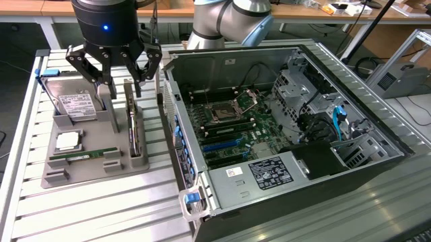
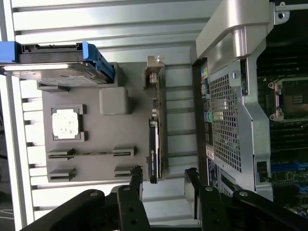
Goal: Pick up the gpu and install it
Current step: 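Pick up the gpu and move the gpu toward the slot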
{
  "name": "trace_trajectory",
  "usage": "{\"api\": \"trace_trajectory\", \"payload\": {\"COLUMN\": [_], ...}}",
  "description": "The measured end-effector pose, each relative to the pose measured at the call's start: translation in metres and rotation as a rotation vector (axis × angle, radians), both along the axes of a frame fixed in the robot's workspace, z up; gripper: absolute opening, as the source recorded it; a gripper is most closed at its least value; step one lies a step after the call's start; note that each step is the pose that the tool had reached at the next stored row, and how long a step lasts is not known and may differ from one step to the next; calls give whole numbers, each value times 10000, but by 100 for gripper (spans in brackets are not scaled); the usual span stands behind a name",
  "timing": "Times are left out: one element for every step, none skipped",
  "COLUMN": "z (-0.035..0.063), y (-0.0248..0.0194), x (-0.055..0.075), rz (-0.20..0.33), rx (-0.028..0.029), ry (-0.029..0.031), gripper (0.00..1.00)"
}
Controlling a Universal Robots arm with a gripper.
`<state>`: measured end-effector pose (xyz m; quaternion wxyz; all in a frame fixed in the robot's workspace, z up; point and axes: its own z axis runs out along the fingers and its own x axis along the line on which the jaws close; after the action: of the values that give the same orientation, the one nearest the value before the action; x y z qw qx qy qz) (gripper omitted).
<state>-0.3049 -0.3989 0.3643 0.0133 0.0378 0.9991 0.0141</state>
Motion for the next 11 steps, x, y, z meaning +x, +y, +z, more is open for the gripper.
{"api": "trace_trajectory", "payload": {"z": [-4, -6, -8, -10, -13, -16, -18, -21, -24, -27, -30], "y": [0, 0, 0, 0, 0, 0, 0, 0, 0, 0, 0], "x": [0, 0, 0, 0, 0, 0, 0, 0, 0, 0, 0], "rz": [0, 0, 0, 0, 0, 0, 0, 0, 0, 0, 0], "rx": [0, 0, 0, -1, 0, 0, 0, 0, 0, -1, 0], "ry": [0, 0, 0, 0, 0, 0, 0, 0, 0, 0, 0], "gripper": [48, 48, 48, 48, 48, 48, 48, 48, 48, 48, 48]}}
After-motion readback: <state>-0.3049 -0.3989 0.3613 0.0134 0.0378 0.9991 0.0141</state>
